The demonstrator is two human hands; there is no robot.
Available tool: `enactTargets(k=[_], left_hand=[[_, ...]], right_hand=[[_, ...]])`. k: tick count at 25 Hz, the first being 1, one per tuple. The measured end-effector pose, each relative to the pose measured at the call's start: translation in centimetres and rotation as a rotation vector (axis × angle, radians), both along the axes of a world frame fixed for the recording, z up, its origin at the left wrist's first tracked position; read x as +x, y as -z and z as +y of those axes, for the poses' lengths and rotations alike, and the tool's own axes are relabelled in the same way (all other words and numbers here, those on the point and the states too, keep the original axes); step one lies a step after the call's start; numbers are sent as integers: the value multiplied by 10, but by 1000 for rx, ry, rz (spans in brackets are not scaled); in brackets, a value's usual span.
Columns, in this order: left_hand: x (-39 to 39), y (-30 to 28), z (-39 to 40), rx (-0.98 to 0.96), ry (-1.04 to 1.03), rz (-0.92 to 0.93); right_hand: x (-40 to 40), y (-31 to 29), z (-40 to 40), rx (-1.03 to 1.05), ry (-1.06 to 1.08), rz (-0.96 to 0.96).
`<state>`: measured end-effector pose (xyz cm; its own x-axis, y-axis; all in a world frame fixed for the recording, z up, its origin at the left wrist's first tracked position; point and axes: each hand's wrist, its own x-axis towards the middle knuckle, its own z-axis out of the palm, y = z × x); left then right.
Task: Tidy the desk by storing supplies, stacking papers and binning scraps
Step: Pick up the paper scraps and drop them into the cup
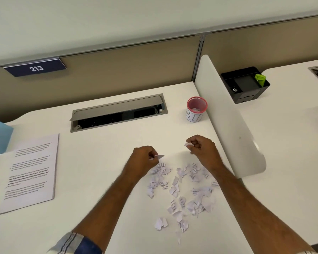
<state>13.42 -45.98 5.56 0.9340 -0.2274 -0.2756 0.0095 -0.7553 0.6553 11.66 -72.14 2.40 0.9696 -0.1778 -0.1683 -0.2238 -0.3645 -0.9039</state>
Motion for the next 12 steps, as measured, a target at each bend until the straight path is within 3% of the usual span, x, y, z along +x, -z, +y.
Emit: enactTargets(k=[3,7,12], left_hand=[[43,-26,-42,-8,98,-18],[107,-49,-100,-92,104,-66],[172,-56,-165,-124,27,-76]], right_hand=[[38,-7,-10,-7,64,-67],[92,-18,-30,-166,124,-145],[144,-31,-52,-341,169,-75]])
